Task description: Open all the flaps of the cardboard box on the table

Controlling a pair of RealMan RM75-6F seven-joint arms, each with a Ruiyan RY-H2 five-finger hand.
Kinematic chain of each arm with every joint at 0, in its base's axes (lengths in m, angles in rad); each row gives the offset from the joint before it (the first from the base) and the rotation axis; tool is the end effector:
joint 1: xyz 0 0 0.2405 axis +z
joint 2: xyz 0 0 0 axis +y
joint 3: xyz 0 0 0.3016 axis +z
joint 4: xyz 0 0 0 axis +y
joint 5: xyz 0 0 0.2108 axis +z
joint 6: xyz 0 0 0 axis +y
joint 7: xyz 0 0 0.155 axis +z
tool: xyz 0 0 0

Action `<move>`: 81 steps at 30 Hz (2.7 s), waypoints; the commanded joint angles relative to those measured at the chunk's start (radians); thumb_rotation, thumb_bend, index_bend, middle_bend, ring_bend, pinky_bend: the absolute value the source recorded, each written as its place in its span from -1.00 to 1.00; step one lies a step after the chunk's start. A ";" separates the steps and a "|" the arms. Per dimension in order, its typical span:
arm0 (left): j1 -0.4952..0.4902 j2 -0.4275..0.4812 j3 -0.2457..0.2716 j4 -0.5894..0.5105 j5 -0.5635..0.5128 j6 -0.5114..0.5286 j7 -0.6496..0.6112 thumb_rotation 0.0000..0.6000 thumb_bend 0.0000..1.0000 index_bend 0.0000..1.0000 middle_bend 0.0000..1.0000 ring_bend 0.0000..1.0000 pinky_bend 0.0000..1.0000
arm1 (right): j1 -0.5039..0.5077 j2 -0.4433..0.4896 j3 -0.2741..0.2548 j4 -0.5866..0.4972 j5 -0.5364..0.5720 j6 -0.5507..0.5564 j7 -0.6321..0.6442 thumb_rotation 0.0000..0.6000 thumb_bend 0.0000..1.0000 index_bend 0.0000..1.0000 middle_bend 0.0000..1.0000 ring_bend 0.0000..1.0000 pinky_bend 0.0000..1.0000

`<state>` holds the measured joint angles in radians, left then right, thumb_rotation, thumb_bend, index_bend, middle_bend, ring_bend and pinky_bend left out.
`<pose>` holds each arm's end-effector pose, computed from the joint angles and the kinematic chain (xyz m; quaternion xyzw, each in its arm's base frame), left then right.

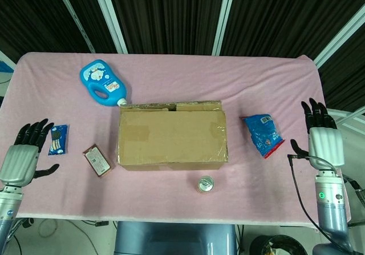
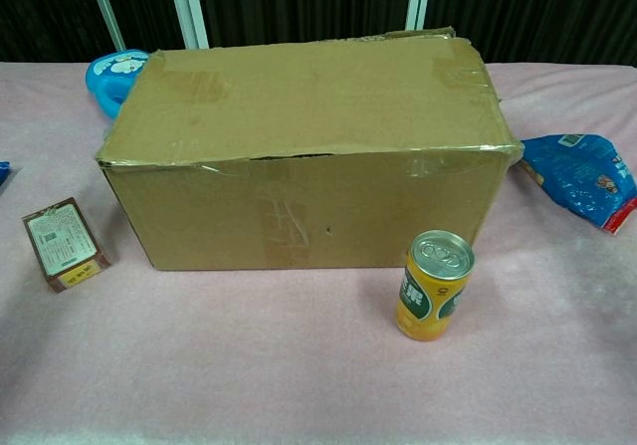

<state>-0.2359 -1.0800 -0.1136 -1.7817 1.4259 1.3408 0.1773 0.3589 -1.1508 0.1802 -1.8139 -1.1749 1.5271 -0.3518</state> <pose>-0.2954 0.2522 0.1684 -0.6384 -0.3657 -0.3876 0.5555 -0.2740 -0.2961 0.1865 0.5491 -0.3312 0.4153 0.6453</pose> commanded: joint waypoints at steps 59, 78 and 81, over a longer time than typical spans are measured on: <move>-0.863 -0.117 -0.192 -0.047 -0.940 -0.459 0.377 1.00 0.86 -0.35 -0.03 -0.26 -0.03 | -0.117 -0.074 0.017 0.242 -0.098 -0.058 0.326 1.00 -0.31 -1.00 -1.00 -1.00 -0.57; -0.748 0.109 -0.296 -0.450 -0.766 -0.489 0.122 1.00 0.86 -0.35 -0.03 -0.26 -0.03 | -0.126 -0.080 0.028 0.244 -0.091 -0.078 0.332 1.00 -0.31 -1.00 -1.00 -1.00 -0.57; -0.732 0.126 -0.290 -0.496 -0.726 -0.498 0.099 1.00 0.86 -0.35 -0.03 -0.26 -0.03 | -0.127 -0.080 0.029 0.243 -0.091 -0.081 0.334 1.00 -0.31 -1.00 -1.00 -1.00 -0.56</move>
<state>-0.9820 -0.9688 -0.4051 -2.2525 0.6774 0.8517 0.2940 0.2317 -1.2304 0.2088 -1.5710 -1.2656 1.4460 -0.0177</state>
